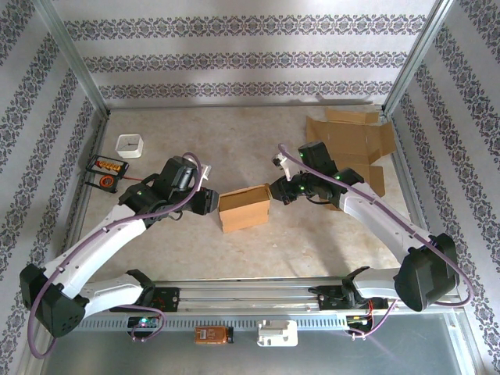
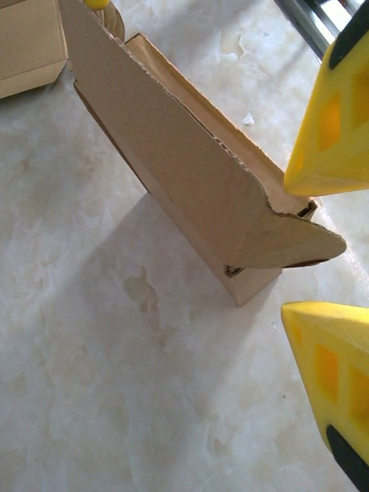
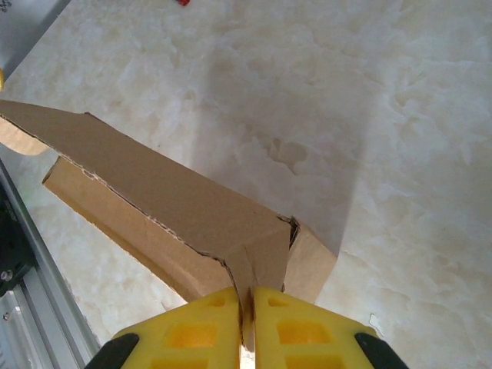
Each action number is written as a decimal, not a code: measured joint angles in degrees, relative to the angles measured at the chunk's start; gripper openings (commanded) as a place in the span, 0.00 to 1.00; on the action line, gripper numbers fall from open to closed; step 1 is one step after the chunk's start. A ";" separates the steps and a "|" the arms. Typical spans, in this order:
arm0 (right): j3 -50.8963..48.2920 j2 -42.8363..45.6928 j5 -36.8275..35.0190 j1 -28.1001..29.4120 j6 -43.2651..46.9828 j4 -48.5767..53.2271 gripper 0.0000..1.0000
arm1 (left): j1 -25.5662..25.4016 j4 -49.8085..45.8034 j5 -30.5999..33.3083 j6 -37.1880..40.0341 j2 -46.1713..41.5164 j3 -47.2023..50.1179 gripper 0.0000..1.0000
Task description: Fold the paper box
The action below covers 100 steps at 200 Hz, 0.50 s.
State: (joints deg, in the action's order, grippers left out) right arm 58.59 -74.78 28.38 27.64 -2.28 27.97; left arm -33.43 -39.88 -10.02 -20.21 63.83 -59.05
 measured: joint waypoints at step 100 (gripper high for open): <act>0.20 0.11 -6.93 2.91 -6.32 -0.63 0.13 | 0.00 0.20 -0.17 -5.66 3.54 -0.44 0.11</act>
State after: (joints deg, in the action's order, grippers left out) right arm 58.78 -74.67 21.45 30.55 -8.60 27.33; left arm -33.43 -39.68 -10.20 -25.87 67.37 -59.48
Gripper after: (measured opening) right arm 0.138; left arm 0.124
